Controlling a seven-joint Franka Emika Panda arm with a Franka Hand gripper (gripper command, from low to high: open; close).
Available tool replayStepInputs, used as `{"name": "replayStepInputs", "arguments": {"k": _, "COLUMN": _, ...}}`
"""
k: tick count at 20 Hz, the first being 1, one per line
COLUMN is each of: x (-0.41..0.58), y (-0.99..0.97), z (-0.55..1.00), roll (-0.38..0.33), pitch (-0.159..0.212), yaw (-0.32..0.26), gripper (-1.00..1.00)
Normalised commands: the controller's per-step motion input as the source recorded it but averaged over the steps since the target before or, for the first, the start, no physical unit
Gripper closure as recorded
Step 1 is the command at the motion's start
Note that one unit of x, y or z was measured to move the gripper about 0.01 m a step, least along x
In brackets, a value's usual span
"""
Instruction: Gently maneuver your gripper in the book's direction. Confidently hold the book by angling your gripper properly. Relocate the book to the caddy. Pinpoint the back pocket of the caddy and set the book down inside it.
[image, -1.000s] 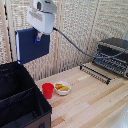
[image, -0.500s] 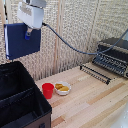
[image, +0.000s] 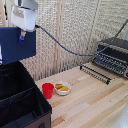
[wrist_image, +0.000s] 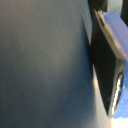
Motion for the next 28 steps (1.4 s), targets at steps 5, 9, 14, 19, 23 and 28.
{"name": "replayStepInputs", "arguments": {"k": 5, "x": -0.006, "y": 0.7, "z": 0.62, "roll": -0.008, "pitch": 0.002, "yaw": -0.087, "gripper": 1.0}}
{"name": "replayStepInputs", "arguments": {"k": 9, "x": 0.018, "y": 0.77, "z": 0.61, "roll": -0.029, "pitch": 0.002, "yaw": -0.077, "gripper": 1.0}}
{"name": "replayStepInputs", "arguments": {"k": 14, "x": 0.1, "y": 0.84, "z": 0.29, "roll": -0.032, "pitch": 0.077, "yaw": -0.034, "gripper": 1.0}}
{"name": "replayStepInputs", "arguments": {"k": 19, "x": 0.36, "y": 0.76, "z": -0.07, "roll": -0.015, "pitch": 0.132, "yaw": -0.022, "gripper": 1.0}}
{"name": "replayStepInputs", "arguments": {"k": 23, "x": 0.575, "y": 0.32, "z": -0.24, "roll": 0.0, "pitch": 0.061, "yaw": -0.125, "gripper": 1.0}}
{"name": "replayStepInputs", "arguments": {"k": 28, "x": 0.567, "y": -0.03, "z": -0.1, "roll": 0.0, "pitch": 0.017, "yaw": -0.17, "gripper": 1.0}}
